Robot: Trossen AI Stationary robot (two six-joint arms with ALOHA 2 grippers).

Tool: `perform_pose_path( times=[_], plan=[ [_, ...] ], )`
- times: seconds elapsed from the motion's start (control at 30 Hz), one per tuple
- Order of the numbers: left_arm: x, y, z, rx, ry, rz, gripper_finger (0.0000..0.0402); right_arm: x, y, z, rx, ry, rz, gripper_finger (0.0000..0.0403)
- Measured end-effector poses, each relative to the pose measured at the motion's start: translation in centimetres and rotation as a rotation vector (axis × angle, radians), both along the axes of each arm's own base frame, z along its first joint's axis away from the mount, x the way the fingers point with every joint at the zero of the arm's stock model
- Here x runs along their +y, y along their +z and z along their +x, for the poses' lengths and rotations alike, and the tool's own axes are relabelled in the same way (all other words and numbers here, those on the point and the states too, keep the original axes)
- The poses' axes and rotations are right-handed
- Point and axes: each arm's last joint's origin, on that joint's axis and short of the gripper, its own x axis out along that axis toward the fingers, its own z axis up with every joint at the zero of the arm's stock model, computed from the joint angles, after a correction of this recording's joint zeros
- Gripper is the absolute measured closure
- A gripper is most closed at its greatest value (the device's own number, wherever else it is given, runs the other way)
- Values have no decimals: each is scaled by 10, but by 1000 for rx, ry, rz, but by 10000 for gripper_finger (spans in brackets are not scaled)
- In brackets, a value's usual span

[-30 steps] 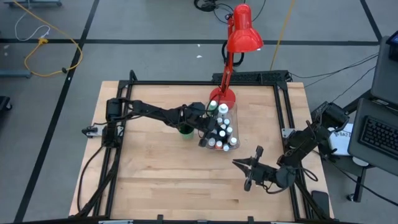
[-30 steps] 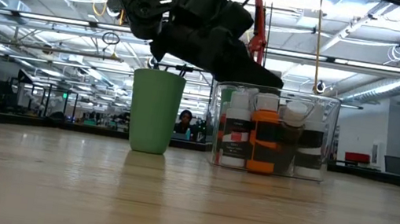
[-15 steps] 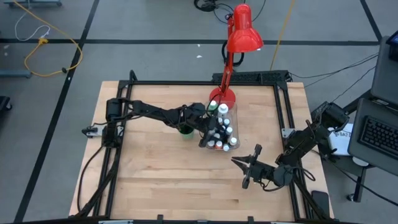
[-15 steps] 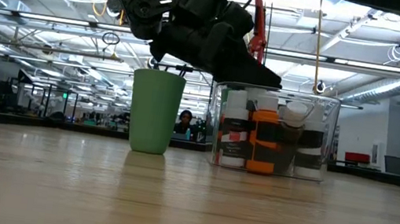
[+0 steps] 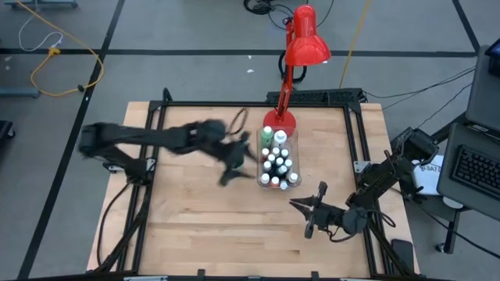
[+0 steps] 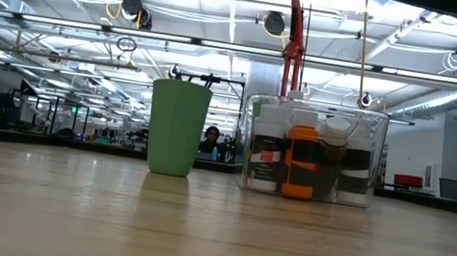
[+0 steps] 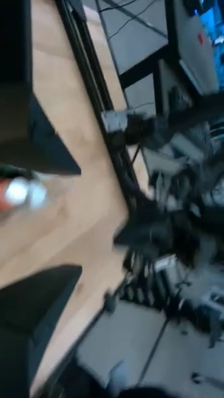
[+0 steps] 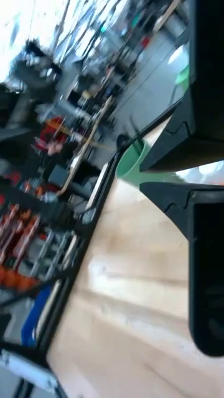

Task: Pick & Place Paint Supplies
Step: Return to Home Position

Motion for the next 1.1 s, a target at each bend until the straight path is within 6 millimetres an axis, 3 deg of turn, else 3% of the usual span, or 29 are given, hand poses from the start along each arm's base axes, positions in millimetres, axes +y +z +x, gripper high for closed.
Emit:
perform_pose_path(
  times=[0.17,0.27,0.4,0.5,0.6,0.7,0.9,1.07,1.1],
  plan=[
    [-53,28,-74,61,61,128,286,-4,-2,8,25,123,-12,374],
    [-67,31,-122,6,70,177,372,-13,-1,19,22,169,17,374],
    [-64,18,-177,-63,121,167,383,-37,15,29,-51,90,54,374],
    [-49,1,-208,-121,266,179,383,-62,39,24,-57,193,107,385],
    [-37,-22,-227,-197,330,146,397,-90,60,12,-63,362,210,399],
    [-29,-46,-239,-260,327,123,397,-116,67,-2,-137,387,286,399],
    [-16,-73,-252,-346,447,63,400,-142,35,-33,-123,295,337,402],
    [-12,-91,-253,-416,435,46,401,-152,-1,-70,-367,327,359,402],
    [-10,-95,-252,-407,450,47,401,-153,1,-74,-391,325,365,402]
  ],
)
